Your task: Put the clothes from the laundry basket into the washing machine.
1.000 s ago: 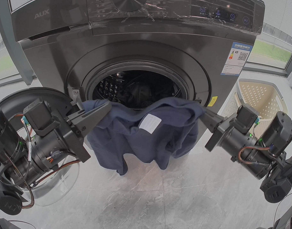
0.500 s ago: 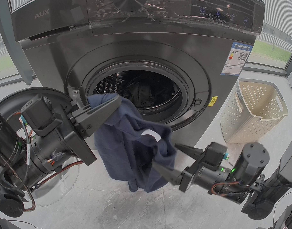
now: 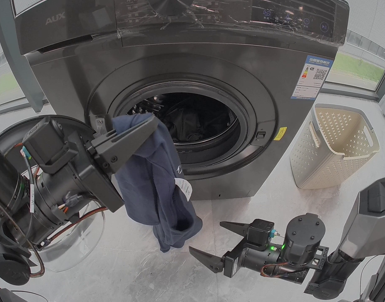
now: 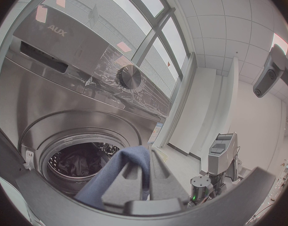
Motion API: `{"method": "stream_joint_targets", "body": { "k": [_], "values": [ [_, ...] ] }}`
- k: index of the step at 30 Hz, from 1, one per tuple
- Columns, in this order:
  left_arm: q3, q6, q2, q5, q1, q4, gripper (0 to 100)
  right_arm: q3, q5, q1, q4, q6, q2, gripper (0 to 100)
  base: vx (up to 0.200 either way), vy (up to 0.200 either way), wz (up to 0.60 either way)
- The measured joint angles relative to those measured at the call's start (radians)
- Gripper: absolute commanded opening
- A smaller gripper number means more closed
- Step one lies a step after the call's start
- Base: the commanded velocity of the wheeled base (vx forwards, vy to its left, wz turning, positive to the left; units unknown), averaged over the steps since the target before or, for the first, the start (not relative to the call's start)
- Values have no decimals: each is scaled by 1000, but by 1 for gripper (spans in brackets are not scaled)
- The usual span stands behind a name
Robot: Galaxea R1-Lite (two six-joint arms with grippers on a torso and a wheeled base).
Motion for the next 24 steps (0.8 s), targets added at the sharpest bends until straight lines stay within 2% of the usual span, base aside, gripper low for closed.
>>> {"method": "stream_joint_targets", "body": {
  "k": [13,18,24],
  "values": [
    [3,-1,-1,-6,-3,-41,0,-219,19,-95,1,-35,121,100,0,0,0],
    [5,-1,-2,-13,-5,-43,0,-301,42,-82,0,-44,172,100,0,0,0],
    [7,-2,-2,-14,-16,-47,0,-383,45,-39,4,-46,216,100,0,0,0]
  ]
}}
